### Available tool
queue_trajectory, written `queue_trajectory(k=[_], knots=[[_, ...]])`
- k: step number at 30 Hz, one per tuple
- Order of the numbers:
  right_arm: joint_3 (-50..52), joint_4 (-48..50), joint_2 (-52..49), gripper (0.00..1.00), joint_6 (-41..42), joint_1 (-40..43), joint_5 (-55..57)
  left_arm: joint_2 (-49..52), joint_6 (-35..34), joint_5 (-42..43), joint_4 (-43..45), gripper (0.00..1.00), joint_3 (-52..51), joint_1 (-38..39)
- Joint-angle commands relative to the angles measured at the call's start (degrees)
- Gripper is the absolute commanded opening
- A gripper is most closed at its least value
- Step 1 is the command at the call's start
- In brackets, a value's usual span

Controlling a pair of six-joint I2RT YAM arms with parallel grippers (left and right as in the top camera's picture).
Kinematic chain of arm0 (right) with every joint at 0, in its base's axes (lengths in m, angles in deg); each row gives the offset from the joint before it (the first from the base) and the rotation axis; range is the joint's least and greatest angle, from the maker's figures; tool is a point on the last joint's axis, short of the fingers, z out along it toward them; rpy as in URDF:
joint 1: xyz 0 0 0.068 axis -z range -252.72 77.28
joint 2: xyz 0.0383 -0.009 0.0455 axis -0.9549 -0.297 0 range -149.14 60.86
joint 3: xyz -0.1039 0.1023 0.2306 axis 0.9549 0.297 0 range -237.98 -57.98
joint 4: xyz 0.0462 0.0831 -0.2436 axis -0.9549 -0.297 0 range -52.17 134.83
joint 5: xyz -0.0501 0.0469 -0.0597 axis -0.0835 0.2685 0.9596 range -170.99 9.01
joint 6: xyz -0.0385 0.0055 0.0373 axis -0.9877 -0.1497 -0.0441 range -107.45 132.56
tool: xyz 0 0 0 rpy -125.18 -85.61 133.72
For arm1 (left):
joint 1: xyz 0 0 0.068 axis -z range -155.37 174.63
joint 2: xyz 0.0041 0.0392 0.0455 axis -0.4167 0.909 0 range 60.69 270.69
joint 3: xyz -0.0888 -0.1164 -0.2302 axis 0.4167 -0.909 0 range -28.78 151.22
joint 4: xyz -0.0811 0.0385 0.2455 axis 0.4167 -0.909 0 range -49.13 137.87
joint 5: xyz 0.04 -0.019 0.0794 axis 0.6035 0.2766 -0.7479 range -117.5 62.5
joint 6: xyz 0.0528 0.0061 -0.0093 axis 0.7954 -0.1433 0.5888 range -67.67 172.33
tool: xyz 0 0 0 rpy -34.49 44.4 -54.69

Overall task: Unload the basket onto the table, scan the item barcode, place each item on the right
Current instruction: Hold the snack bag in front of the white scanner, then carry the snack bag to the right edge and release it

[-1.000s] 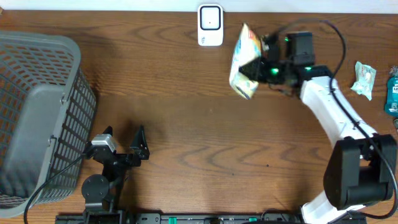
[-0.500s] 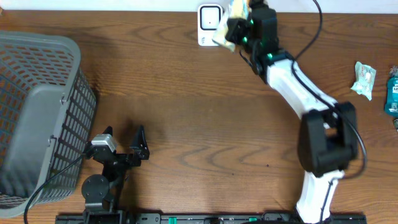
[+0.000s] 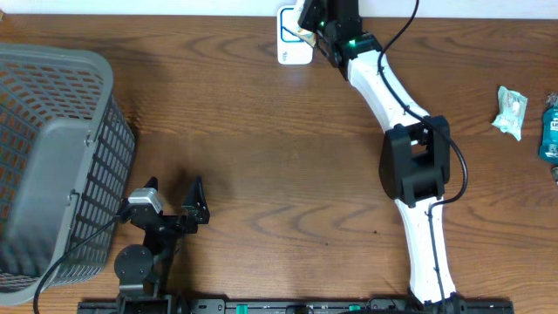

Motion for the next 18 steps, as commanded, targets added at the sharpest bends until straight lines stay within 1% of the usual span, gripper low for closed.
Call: queue_trajectory(k=[1, 3, 5, 8, 11, 13, 18], knots=[[-2.6, -0.55, 0.2, 0.01, -0.04, -1.27, 1.62, -0.37, -0.11, 0.72, -1.75, 0.98, -0.98, -0.17], [-3.34, -4.07, 0.83, 0.01, -0.04, -1.16, 1.9, -0.37, -0.11, 0.72, -1.75, 0.98, -0.98, -0.17], [-4.37, -9.99, 2.21, 0.01, -0.07, -0.55, 3.69, -0.37, -0.11, 0.72, -1.75, 0.98, -0.98, -0.17], [-5.14, -20.24, 5.6, 0.01, -0.72, 1.38, 4.9, -0.37, -0.11, 0.72, -1.75, 0.98, -0.98, -0.17], [-5.14, -32.2, 9.25, 0.01, -3.52, 4.59, 4.76, -0.37, -0.11, 0.72, -1.75, 0.98, -0.98, -0.17], [-5.14, -38.1, 10.01, 0.01, -7.37, 6.75, 4.57, -0.37, -0.11, 0.72, -1.75, 0.98, -0.98, -0.17], [-4.96, -50.45, 8.09, 0.01, -23.17, 13.6, 4.61, -0.37, -0.11, 0.72, -1.75, 0.98, -0.98, -0.17]])
